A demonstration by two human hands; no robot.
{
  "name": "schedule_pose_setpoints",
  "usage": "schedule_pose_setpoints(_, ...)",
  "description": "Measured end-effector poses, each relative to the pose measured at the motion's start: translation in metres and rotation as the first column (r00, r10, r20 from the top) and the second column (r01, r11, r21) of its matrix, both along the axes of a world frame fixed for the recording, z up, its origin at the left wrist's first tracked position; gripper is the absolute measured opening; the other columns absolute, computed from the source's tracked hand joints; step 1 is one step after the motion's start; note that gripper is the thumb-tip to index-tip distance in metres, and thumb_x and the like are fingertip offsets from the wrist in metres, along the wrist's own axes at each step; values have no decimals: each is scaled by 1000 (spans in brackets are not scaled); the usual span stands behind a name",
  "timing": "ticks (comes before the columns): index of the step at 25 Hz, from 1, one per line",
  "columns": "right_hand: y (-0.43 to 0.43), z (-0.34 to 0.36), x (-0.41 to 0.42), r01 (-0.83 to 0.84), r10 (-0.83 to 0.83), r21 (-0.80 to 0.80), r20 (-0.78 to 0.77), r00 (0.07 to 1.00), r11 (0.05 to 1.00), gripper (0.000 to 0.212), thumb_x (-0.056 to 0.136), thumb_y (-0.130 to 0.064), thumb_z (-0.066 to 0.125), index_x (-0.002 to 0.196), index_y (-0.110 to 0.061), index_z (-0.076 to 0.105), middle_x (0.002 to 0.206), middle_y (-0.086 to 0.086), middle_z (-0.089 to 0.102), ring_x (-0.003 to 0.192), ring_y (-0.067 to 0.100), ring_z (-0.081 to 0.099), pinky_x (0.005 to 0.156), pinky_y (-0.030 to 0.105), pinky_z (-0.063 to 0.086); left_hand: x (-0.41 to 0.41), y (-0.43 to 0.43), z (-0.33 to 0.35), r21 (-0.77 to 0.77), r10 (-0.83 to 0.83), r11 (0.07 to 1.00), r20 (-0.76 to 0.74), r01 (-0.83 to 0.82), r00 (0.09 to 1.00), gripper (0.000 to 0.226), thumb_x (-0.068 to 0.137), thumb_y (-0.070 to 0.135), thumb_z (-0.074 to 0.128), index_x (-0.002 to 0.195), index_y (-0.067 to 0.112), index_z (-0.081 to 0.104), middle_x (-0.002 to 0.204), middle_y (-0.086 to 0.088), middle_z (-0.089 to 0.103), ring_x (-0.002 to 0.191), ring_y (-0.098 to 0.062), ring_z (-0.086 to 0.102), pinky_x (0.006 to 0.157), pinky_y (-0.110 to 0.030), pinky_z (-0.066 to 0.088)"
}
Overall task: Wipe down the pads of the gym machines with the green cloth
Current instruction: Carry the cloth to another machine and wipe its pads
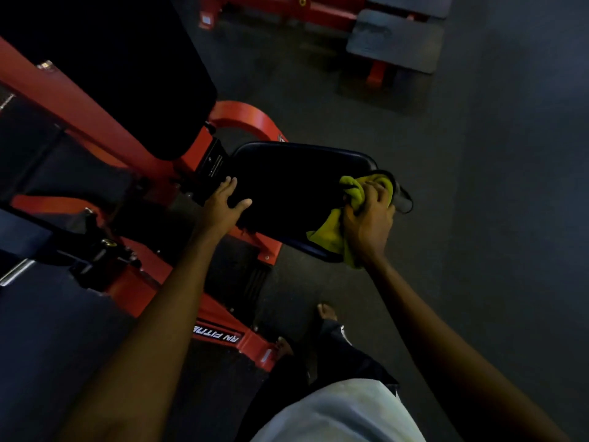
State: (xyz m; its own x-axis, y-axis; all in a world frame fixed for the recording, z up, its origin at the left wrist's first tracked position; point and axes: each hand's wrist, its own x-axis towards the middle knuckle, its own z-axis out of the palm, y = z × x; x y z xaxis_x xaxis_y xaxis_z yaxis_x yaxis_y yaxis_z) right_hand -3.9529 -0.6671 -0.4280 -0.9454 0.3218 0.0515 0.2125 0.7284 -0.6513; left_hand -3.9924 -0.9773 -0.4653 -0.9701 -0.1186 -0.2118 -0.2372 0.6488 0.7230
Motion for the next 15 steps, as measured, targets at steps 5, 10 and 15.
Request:
schedule_pose_setpoints(5, 3, -4, -26, 93, -92, -53, 24, 995, 994, 28, 87, -33, 59, 114, -24, 62, 139, 3, 48, 113, 40, 53, 88, 53, 52, 2, -1, 3, -10, -23, 1000, -8, 23, 1000, 67, 91, 31, 73, 150, 12, 45, 161, -6, 34, 149, -19, 29, 119, -32, 24)
schedule_pose_setpoints(10, -4, -20, 30, 64, -78, -135, -99, 992, 989, 32, 87, -23, 65, 118, -24, 65, 137, 3, 50, 116, 31, 54, 88, 42, 50, 1, -7, 2, -35, -59, 998, -17, 59, 998, 68, 91, 32, 73, 150, 13, 45, 160, -5, 35, 149, -17, 29, 121, -33, 23)
schedule_pose_setpoints(15, 2, -9, -9, 100, -102, -68, -20, 995, 993, 28, 82, -36, 56, 107, -26, 63, 132, 1, 48, 105, 37, 56, 80, 54, 54, 4, -8, 14, -57, -104, 993, 18, 105, 994, 68, 93, 31, 70, 152, 14, 41, 162, -4, 31, 150, -19, 26, 120, -33, 21)
